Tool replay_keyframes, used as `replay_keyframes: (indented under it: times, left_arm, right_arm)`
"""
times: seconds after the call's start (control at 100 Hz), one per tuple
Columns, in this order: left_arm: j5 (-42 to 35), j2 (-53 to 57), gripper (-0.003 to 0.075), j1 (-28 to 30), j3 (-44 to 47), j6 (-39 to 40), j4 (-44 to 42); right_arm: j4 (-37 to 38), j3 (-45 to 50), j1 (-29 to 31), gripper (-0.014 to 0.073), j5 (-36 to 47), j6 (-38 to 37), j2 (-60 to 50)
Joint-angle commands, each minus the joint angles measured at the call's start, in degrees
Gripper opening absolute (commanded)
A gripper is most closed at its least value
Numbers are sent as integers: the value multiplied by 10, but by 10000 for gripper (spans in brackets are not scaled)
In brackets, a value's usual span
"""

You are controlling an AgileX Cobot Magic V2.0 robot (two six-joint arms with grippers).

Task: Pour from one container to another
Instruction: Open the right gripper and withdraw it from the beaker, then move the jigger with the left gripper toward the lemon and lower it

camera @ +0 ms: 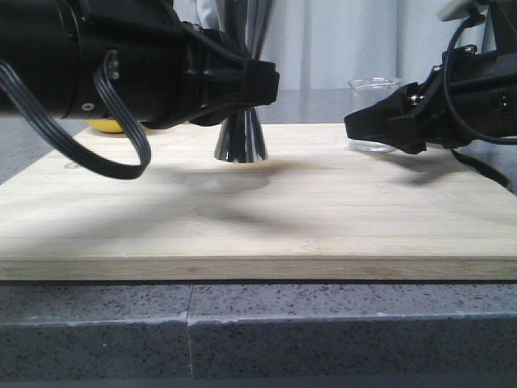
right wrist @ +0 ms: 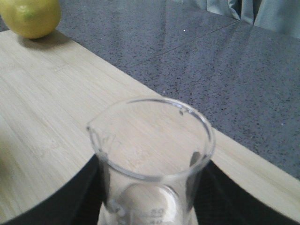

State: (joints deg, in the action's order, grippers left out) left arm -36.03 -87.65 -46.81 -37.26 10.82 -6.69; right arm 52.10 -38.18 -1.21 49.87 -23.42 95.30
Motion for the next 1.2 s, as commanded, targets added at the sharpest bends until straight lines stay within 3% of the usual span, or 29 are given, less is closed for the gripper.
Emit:
replay_keyframes:
  times: [0.0,0.17,0.42,0.53,0.74,1.19]
  left_arm:
    - [-54,25,-19,-3,-19,4,3]
    - [-54,25,-19,-3,-19,4,3]
    - [-54,25,-19,-3,-19,4,3]
    - [-54,25,-19,-3,-19,4,3]
    - [-56,25,-19,-3,-19,4,3]
    - [-82,27,-19,21,-19,4,3]
  right_arm:
    - [-15,-12,4,197,14,8,-17]
    - [-15,-12,4,220,26,8,-17]
    - [-26,-12,4,528,54,8,-17]
    - [-42,-12,4,593,70,8,-18]
    - [-91,-16,4,608,89,8,-44]
    - [-91,-63,4,608,62,0,-224]
